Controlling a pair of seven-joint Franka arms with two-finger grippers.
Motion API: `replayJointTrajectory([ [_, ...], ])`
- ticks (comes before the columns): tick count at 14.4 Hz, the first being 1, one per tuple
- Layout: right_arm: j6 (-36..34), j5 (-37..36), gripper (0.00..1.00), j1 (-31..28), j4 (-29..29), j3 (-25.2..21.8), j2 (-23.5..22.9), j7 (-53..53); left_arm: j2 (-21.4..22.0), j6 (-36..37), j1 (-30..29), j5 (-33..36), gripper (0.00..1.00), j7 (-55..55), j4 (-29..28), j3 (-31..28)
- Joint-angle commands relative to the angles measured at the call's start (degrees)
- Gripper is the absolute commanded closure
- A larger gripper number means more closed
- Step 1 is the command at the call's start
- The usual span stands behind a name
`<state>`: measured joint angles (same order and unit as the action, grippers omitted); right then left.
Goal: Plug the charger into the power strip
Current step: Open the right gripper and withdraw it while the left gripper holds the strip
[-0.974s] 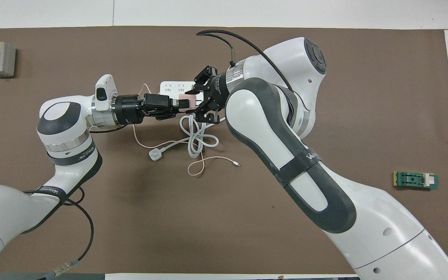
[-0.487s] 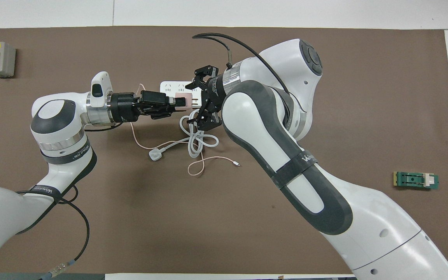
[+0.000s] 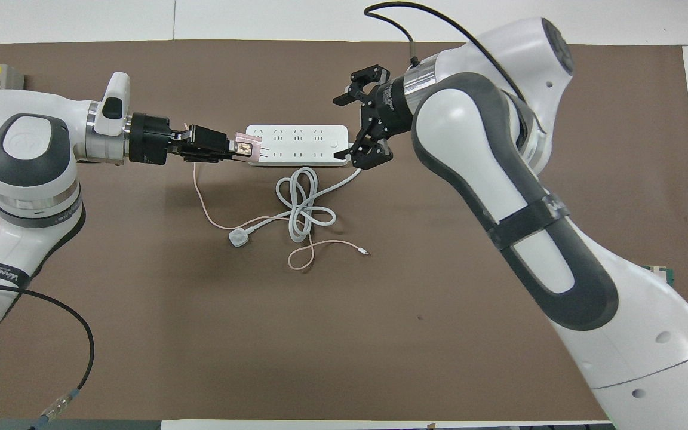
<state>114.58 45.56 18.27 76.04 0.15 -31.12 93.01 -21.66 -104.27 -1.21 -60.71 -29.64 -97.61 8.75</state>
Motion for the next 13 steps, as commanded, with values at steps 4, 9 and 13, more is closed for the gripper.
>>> replayJointTrajectory([
  [4, -3.8, -11.7, 0.00, -3.7, -1.1, 0.6, 4.2, -6.7, -2.6, -1.8, 3.4, 22.6, 1.00, -3.6, 8.2, 0.2],
  [9, -12.4, -22.2, 0.00, -8.2, -1.1, 0.6, 7.7, -29.0, -4.7, -10.2, 9.4, 41.5, 1.00, -18.2, 11.2, 0.4],
  [13, -17.2, -31.8, 0.00, -9.7, -0.8, 0.6, 9.2, -53.0, -6.1, -12.7, 11.7, 53.7, 1.00, -26.8, 13.8, 0.2],
])
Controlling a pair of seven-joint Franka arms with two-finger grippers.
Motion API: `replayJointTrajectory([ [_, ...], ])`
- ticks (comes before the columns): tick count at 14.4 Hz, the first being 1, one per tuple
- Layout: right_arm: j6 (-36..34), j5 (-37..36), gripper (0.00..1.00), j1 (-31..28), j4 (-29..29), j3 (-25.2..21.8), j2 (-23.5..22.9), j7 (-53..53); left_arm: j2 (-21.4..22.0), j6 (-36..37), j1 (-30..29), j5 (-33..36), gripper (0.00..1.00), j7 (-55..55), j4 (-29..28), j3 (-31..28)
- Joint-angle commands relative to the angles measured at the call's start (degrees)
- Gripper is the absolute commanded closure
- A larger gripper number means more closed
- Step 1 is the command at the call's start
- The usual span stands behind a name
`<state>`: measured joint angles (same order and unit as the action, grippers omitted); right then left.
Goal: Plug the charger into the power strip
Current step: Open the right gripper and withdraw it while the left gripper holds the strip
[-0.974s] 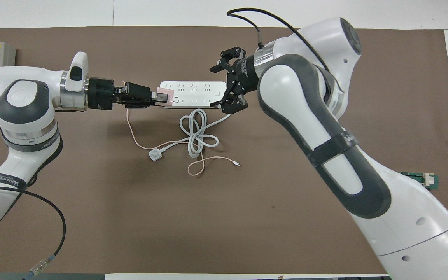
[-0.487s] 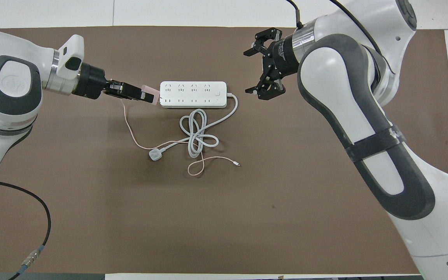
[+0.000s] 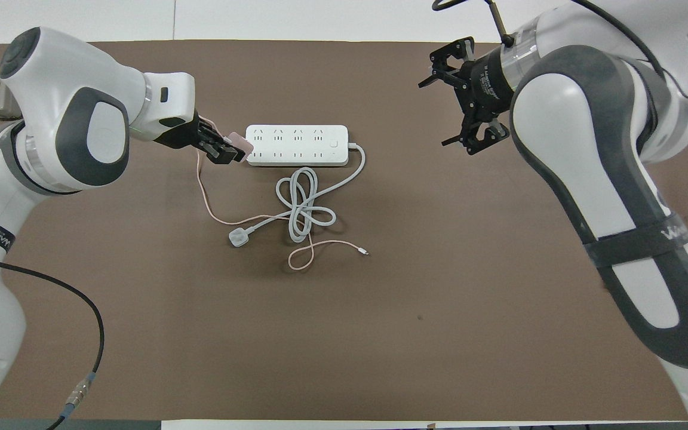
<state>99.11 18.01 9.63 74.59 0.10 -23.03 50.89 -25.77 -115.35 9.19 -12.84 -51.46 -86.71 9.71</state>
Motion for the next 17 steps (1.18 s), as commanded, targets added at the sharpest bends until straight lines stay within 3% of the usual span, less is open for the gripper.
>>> replayJointTrajectory([
  [1, -2.5, -6.2, 0.00, -1.9, 0.6, 0.6, 1.6, -17.4, -2.0, -3.0, 1.8, 9.6, 1.00, -5.6, 2.9, -0.7],
  [5, -4.5, -13.8, 0.00, -5.2, 0.6, 0.6, 3.1, -41.2, -2.0, -7.8, 4.1, 16.4, 1.00, -5.1, 2.3, -0.7],
  [9, -6.2, -19.0, 0.00, -8.6, 2.5, 0.6, 7.9, -56.6, -1.5, -15.8, 5.2, 16.9, 1.00, -5.5, -3.7, -0.7],
  [11, -8.3, -19.9, 0.00, -9.3, 5.5, 0.6, 11.8, -57.2, -1.7, -15.1, 5.1, 17.4, 1.00, -5.7, -3.9, -0.7],
  [15, -8.8, -19.9, 0.00, -10.6, 17.3, 0.6, 23.2, -56.9, -1.7, -15.3, 5.1, 21.8, 1.00, -6.6, -5.2, -0.6],
  [17, -9.0, -19.9, 0.00, -10.7, 21.8, 0.6, 26.5, -56.3, -1.8, -15.3, 5.3, 22.0, 1.00, -6.6, -5.1, -0.7],
])
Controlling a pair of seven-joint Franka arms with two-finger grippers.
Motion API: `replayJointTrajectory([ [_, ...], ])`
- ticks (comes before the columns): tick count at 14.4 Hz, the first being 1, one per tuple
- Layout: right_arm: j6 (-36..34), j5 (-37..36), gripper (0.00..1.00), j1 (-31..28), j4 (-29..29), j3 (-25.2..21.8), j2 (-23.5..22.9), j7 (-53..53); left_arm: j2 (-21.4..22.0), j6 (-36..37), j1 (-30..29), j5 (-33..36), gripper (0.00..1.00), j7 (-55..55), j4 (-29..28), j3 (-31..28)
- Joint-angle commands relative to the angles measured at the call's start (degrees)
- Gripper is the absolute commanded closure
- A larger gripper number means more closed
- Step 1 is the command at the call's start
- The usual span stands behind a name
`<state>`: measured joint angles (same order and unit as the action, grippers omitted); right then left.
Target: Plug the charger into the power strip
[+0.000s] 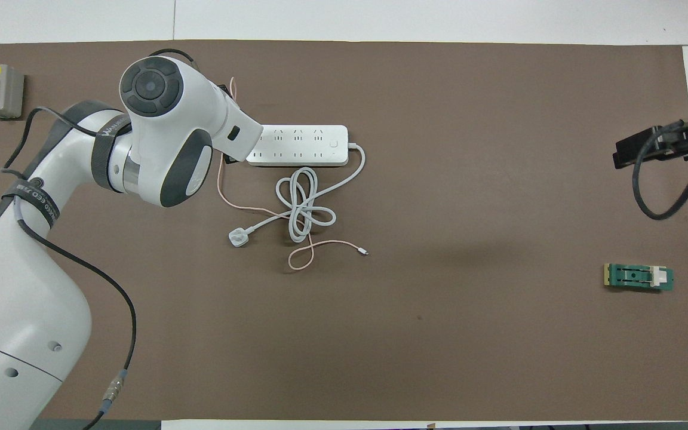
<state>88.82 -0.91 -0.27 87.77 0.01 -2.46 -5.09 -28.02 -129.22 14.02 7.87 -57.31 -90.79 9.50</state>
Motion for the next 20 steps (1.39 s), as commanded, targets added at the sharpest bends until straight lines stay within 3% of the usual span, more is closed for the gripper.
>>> replayJointTrajectory([
  [1, 1.2, -0.9, 0.00, -0.7, 9.5, 0.7, 6.3, 0.0, 0.2, -1.4, 0.5, 1.4, 1.00, -0.8, -1.0, -0.4],
  [11, 0.8, -0.8, 0.00, -1.8, 9.0, 0.7, 6.0, -0.2, -0.4, -1.7, 1.4, 2.6, 1.00, -2.4, -3.0, 0.0],
  [15, 0.9, -0.8, 0.00, -1.2, 9.0, 0.9, 6.1, 1.0, -0.3, 0.9, 1.3, -1.7, 1.00, -2.3, -2.7, 0.0],
  [20, 1.1, -0.8, 0.00, -1.1, 9.0, 1.2, 6.1, 1.1, -0.2, 1.8, 1.4, -2.1, 1.00, -2.5, -3.1, 0.1],
])
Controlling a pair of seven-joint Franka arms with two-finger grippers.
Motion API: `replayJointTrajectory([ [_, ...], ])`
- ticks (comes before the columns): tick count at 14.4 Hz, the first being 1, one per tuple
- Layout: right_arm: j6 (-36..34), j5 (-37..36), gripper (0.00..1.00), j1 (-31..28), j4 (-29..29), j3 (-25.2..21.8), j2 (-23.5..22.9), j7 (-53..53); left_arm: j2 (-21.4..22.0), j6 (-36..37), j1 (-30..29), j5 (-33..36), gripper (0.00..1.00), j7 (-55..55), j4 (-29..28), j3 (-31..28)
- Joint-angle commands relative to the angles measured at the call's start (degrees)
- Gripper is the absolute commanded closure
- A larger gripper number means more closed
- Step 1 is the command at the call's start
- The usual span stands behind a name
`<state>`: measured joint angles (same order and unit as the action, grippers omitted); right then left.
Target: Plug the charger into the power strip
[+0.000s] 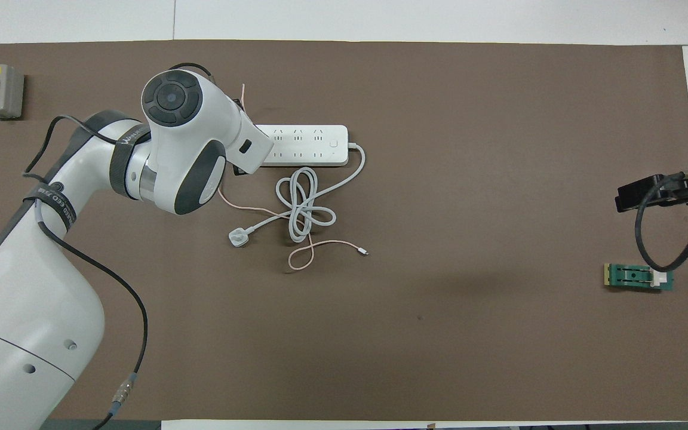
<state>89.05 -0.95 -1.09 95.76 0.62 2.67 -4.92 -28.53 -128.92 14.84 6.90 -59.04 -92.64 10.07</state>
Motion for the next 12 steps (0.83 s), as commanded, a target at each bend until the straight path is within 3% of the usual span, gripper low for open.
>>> replayJointTrajectory([
  [1, 0.9, -0.8, 0.00, -0.3, 0.9, 0.6, 1.0, 1.0, 0.4, 2.3, 0.5, -1.1, 1.00, -1.1, -1.2, -0.4],
  [12, 0.9, -0.7, 0.00, -0.3, 0.7, 0.8, 1.2, 0.9, 0.8, 0.6, 0.5, -1.2, 1.00, -1.1, -3.9, -0.1],
])
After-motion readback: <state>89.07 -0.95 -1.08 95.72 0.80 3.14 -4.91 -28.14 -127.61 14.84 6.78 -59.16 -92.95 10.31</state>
